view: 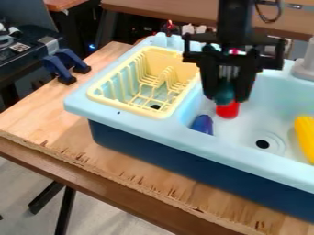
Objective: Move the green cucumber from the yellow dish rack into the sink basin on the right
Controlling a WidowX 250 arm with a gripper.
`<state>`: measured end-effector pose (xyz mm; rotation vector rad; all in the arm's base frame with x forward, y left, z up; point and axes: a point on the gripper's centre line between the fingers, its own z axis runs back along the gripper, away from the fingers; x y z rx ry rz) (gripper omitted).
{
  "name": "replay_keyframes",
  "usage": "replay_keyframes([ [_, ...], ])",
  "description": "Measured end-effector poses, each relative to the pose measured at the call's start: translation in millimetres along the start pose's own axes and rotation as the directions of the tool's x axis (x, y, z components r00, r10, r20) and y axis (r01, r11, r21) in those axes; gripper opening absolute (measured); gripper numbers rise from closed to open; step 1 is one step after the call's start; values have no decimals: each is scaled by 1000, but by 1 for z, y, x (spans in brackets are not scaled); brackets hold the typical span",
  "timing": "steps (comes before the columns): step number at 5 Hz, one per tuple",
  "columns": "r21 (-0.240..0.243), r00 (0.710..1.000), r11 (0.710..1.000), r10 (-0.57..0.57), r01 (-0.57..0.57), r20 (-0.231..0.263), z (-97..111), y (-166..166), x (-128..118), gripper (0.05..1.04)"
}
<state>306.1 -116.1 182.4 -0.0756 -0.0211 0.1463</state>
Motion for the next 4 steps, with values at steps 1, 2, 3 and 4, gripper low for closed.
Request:
replay_keyframes([
  [1,22,1000,1000,-1,1,-10,-15,-3,7,515],
  [2,35,1000,999,1,-1,3,-36,-2,21,515],
  [3,45,1000,999,-4,3,8,-45,5,31,515],
  [4,69,1000,997,-22,22,3,-55,7,35,515],
])
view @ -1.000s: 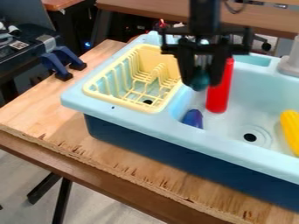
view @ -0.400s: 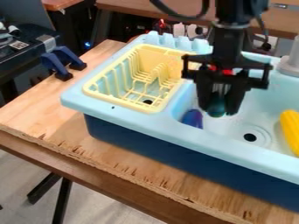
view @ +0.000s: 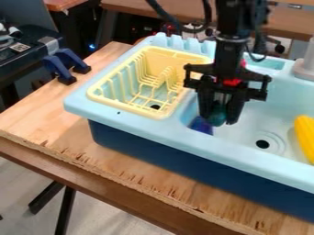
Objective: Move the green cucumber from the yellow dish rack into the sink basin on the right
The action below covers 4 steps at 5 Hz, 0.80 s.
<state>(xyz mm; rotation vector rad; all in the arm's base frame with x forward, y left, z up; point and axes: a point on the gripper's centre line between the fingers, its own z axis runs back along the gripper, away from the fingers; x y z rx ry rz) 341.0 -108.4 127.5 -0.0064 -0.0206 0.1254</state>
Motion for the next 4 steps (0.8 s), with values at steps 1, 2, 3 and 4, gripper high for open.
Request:
replay_keyframes([
  [1,1,1000,1000,-25,25,1,-10,-5,2,515],
  [2,1,999,999,-35,35,-3,-21,-7,0,513],
  [3,14,998,998,-53,53,-30,-39,-16,-2,512],
  [4,32,998,998,-49,50,-27,-41,-26,3,512],
])
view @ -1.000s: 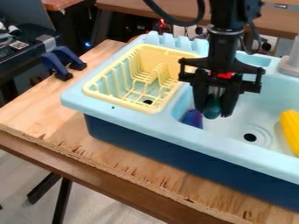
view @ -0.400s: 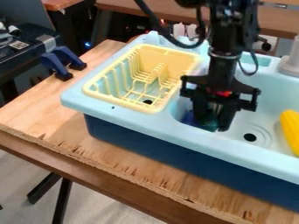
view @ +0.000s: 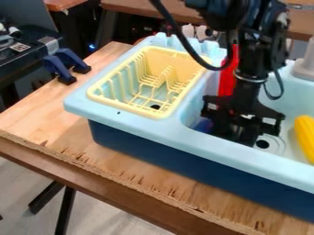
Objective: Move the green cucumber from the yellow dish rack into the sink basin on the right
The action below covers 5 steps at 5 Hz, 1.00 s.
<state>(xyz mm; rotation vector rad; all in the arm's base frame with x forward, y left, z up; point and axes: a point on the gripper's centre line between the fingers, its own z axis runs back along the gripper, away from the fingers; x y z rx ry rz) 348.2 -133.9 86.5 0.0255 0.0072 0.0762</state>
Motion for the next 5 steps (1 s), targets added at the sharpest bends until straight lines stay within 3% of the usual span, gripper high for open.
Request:
replay_keyframes([
  [2,8,997,997,74,-74,-8,0,-22,8,512],
  [3,1,991,991,134,-134,-17,1,-33,5,562],
  [4,-15,977,977,213,-213,-27,2,-43,-1,874],
  [5,-47,961,960,277,-277,3,12,-56,-5,1014],
])
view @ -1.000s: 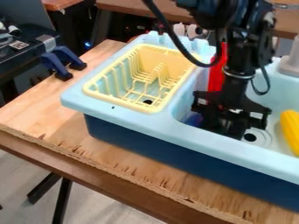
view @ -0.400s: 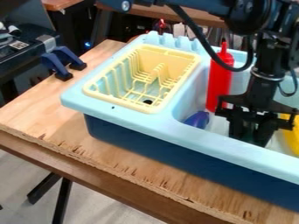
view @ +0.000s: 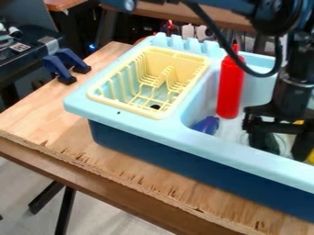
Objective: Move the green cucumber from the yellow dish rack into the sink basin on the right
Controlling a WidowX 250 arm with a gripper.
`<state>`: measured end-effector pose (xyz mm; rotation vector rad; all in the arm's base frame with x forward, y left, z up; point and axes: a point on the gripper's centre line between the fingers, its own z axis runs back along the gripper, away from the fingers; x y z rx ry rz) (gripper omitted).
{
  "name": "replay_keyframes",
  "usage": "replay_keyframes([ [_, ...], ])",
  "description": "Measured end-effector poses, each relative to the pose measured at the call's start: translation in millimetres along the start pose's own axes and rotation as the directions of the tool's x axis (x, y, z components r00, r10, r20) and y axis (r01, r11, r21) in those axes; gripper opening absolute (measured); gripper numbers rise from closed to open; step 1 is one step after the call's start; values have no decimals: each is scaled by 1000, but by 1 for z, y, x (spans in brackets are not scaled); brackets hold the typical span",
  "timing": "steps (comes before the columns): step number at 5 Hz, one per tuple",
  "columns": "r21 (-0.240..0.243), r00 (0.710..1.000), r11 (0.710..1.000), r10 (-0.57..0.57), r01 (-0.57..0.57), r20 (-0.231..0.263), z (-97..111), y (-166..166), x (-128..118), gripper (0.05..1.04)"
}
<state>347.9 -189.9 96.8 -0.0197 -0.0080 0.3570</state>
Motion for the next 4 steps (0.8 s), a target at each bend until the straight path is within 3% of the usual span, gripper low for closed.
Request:
replay_keyframes([
  [1,-28,998,999,30,-28,59,24,-7,-8,1011],
  [2,-4,994,998,59,-59,91,42,-5,-10,1007],
  [3,-17,985,998,69,-67,160,89,-5,-12,1006],
  [4,-10,988,999,40,-39,150,143,-1,-20,1006],
])
